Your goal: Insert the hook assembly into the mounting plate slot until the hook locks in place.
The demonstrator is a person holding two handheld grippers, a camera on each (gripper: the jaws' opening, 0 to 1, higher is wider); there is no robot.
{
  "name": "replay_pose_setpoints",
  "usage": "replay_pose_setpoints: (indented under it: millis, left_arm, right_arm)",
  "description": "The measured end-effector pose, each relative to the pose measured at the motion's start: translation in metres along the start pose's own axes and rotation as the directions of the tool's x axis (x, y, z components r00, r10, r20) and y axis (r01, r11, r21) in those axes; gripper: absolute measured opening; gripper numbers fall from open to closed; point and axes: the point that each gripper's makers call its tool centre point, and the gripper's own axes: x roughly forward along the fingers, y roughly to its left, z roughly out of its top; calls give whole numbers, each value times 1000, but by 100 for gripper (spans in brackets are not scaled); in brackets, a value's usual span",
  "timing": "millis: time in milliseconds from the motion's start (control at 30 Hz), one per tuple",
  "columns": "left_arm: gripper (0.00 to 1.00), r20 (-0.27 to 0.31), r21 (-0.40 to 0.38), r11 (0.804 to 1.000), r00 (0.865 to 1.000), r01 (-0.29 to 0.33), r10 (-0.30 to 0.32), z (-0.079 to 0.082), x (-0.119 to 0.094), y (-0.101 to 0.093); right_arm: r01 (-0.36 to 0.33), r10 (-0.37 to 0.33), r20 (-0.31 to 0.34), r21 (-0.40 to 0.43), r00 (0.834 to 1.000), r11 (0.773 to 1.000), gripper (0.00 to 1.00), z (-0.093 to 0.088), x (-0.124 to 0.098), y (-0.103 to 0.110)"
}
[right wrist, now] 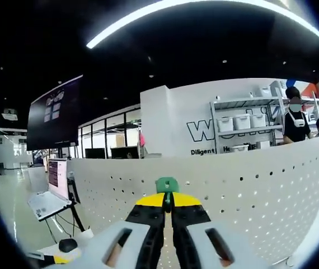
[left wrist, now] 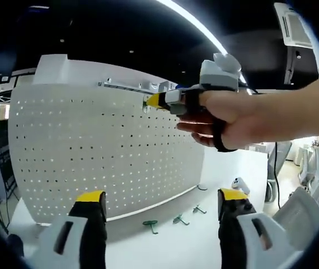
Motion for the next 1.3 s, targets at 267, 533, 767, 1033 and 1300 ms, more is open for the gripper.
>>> replay_pose_setpoints:
  millis: [267, 533, 767, 1033, 1300]
  left_arm:
    - [83, -2, 1, 1000, 1000, 4, -4, 1, -1, 2]
    - [82, -10, 2, 1000, 1000, 10, -10, 0, -1, 3]
    - [82, -17, 5, 1000, 1000, 5, -5, 0, -5, 6]
    - [81, -27, -11, 1000, 1000, -10, 10, -1, -9, 13]
    - [81, -33, -6, 1000, 999, -19, 19, -2, -12, 17]
  right_arm:
    - [21, -21, 9, -33, 1000, 999, 1, -4, 10, -1]
    - [38, -38, 10, -45, 999, 998, 1, -7, 20, -4]
    - [41, -40, 16, -39, 999, 998, 1, -8, 27, -5]
    - [43, -43, 9, -28, 999, 999, 1, -13, 34, -6]
    - [43, -43, 7, -40, 999, 998, 1, -17, 35, -6]
